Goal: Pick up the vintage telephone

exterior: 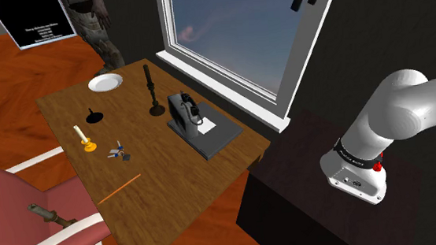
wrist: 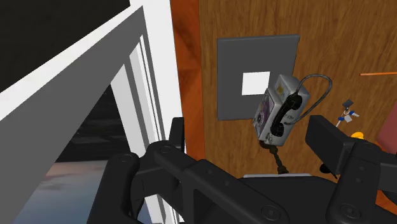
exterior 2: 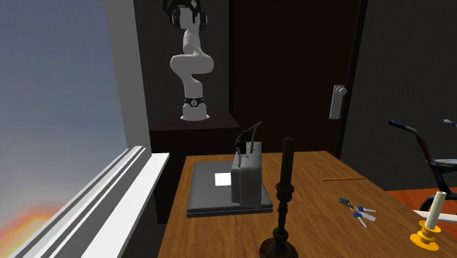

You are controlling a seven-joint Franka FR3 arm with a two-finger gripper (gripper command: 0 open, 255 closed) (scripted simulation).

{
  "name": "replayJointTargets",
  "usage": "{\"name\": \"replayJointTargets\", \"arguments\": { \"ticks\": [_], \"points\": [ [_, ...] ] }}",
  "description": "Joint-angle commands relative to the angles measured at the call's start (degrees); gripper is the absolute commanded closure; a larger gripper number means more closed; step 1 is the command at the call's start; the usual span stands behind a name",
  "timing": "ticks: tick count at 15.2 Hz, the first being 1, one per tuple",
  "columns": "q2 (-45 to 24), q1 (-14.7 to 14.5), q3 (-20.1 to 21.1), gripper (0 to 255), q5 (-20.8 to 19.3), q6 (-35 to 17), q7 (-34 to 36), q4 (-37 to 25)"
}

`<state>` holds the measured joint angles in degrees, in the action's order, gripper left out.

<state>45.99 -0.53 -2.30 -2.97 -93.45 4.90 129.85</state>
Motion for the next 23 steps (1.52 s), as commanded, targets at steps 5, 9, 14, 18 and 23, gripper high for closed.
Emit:
{"name": "replayJointTargets", "arguments": {
  "ticks": [5, 9, 14, 18, 23],
  "points": [
    [-4.81, -0.48, 1.57, 0, 1.42, -6.24, 2.81, 2.43],
    [-10.64, -0.99, 3.1, 0, 2.68, -12.39, 5.47, 3.69],
    [-19.17, -1.6, 4.93, 0, 3.97, -19.73, 8.61, 3.61],
    [-26.77, -2.05, 6.28, 0, 4.68, -25.09, 11.02, 2.2],
    [-36.95, -2.63, 7.72, 0, 5.07, -30.86, 14.0, -1.21]
  ]
}}
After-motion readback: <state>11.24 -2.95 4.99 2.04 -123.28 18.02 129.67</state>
